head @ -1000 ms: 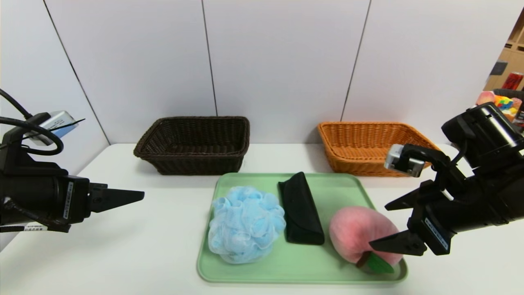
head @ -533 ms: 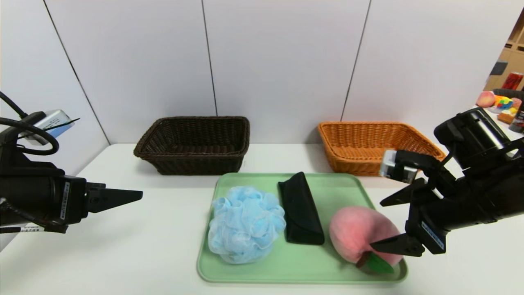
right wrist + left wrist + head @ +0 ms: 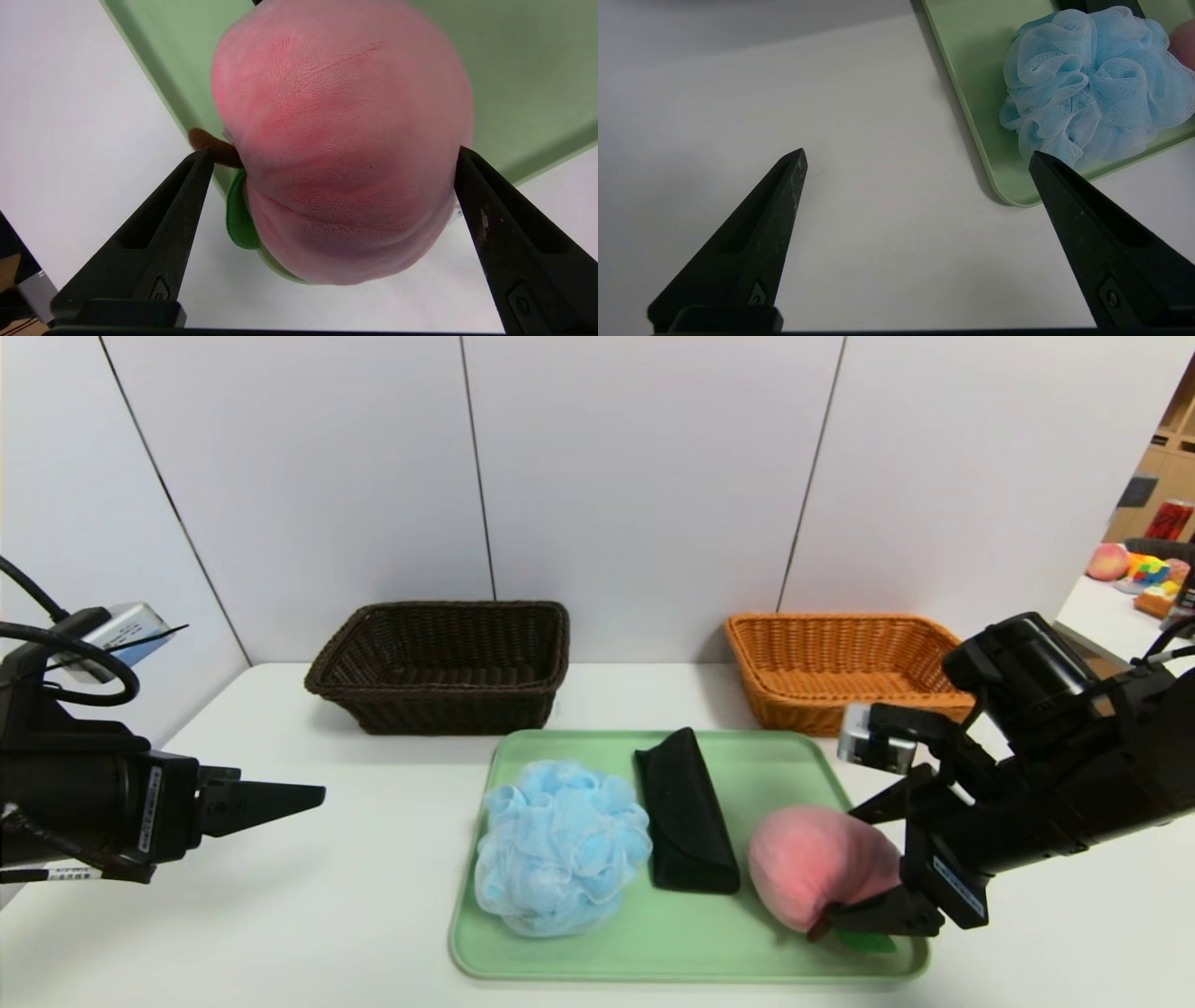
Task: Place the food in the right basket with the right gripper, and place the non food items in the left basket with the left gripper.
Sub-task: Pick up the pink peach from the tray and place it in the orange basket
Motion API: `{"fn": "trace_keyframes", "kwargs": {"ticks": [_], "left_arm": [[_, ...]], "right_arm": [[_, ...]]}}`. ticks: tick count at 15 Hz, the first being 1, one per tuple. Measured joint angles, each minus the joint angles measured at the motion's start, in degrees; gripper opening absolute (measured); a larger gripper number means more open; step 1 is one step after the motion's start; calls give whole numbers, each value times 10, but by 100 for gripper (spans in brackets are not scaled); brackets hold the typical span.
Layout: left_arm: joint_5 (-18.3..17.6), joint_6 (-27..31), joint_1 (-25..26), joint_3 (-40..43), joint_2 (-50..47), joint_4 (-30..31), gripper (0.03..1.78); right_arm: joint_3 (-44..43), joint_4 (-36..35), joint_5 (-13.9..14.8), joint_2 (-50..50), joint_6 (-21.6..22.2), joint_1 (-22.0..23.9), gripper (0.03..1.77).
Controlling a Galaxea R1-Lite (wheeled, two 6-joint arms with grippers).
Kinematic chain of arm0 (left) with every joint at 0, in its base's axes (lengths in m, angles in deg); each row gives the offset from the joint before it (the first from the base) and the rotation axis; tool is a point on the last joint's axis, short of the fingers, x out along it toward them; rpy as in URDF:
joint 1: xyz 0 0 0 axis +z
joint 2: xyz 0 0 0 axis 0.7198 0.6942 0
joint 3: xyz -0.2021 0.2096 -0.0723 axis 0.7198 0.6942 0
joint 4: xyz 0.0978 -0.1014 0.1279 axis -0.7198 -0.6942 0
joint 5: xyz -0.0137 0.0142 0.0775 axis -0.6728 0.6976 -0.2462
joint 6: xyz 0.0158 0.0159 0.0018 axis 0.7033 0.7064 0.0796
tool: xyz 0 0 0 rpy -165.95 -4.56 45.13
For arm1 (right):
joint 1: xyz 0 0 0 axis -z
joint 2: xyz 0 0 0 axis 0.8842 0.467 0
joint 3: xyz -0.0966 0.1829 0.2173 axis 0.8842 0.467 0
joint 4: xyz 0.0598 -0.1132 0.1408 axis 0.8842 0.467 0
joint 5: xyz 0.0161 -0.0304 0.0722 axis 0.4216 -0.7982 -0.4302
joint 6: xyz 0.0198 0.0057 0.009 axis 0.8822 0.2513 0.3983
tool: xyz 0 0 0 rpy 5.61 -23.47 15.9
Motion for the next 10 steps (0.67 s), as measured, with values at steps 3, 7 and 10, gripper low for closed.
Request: {"fn": "trace_keyframes", "kwargs": {"ticks": [3,7,10], "left_arm": [[0,1,0,0,0,0,169],[0,2,0,1,0,0,169],[0,1,0,1,0,0,169]], "right_arm": [[28,-86,-1,23,1,-2,170],[41,-99,-1,35,2,-4,171],[42,-96,-1,36,2,-4,156]]}}
